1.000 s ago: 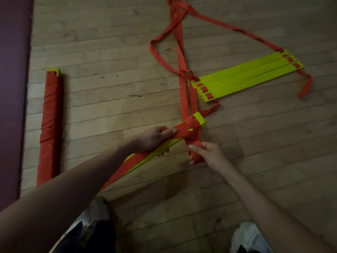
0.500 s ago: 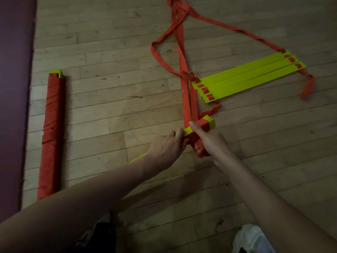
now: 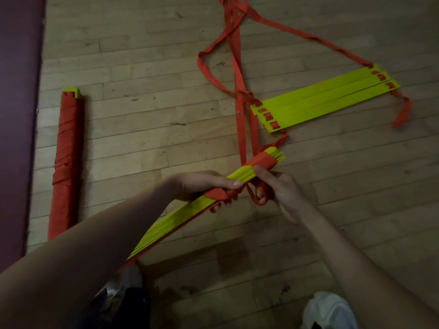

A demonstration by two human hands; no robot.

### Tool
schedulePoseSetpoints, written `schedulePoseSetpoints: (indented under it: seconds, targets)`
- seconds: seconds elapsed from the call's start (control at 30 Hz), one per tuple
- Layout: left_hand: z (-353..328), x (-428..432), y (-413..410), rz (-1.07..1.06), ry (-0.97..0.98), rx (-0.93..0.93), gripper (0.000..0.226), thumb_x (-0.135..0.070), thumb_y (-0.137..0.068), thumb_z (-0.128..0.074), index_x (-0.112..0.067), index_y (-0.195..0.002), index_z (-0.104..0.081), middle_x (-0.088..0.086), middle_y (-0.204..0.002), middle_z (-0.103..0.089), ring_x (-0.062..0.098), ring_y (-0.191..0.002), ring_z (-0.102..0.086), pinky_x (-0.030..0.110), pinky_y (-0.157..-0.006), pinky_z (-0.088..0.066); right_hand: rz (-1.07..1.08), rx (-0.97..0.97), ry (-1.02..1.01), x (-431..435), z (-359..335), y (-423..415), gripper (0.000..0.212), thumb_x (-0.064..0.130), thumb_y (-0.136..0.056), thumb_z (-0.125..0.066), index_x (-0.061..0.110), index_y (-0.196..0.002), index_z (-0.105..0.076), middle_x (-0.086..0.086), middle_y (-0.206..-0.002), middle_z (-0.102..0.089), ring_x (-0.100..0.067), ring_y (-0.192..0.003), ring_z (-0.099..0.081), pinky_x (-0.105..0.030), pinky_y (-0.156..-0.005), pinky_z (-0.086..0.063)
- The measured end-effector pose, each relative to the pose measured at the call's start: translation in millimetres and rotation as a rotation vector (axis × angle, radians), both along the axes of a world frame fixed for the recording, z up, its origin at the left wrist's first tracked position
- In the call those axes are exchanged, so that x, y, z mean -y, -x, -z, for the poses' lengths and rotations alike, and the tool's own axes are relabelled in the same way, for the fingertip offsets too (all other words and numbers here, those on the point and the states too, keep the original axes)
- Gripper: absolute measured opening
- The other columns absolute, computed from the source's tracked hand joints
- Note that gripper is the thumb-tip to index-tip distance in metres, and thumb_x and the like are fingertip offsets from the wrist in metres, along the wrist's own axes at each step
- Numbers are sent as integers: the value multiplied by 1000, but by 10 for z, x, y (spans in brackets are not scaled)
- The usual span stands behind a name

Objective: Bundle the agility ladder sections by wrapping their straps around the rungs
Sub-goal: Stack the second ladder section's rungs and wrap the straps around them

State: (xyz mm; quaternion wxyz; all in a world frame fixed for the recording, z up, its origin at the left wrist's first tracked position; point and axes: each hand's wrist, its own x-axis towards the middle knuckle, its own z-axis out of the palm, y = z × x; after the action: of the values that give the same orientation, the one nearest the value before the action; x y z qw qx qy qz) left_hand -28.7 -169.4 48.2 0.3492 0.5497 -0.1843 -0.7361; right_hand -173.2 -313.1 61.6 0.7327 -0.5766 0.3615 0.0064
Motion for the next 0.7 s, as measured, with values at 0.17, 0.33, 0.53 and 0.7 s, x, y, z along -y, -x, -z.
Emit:
schedulePoseSetpoints:
  seconds: [0.17, 0.33, 0.53, 0.7]
  targets:
    - [-46, -15, 8, -66, 6, 135, 35, -41, -77, -72, -11, -91, -60, -2, -70, -61, 9, -58, -57, 20, -54, -48, -340, -25, 45, 150, 139, 154, 8, -3, -89, -56, -9, -92, -61, -1, -60, -69, -9, -57, -67, -17, -59, -52]
    - [-65, 0, 68, -104, -40, 269, 28, -37, -75, -73, -16, -93, -67, -4, -73, -66, 8, -64, -61, 19, -59, -49, -377, -26, 214, 164, 114, 199, 8, -2, -86, -63, -9, -89, -65, 6, -61, -70, -1, -60, -66, -12, -61, -49]
    - [-77, 99, 94, -78, -4, 770, 37, -43, -66, -84, -22, -86, -62, -8, -66, -60, 9, -62, -57, 16, -51, -42, -209, -67, 133, 63, 5, 294, 12, 4, -89, -61, 1, -78, -60, -2, -48, -62, -11, -39, -58, -21, -41, -50]
    - [5, 269, 365, -3, 1, 1195, 60, -61, -63, -78, -17, -98, -54, 3, -84, -59, 25, -82, -57, 33, -59, -32, -79, -167, 364, -11, 68, 343, 26, 21, -91, -63, 12, -66, -58, 5, -37, -47, -5, -29, -40, -17, -32, -33]
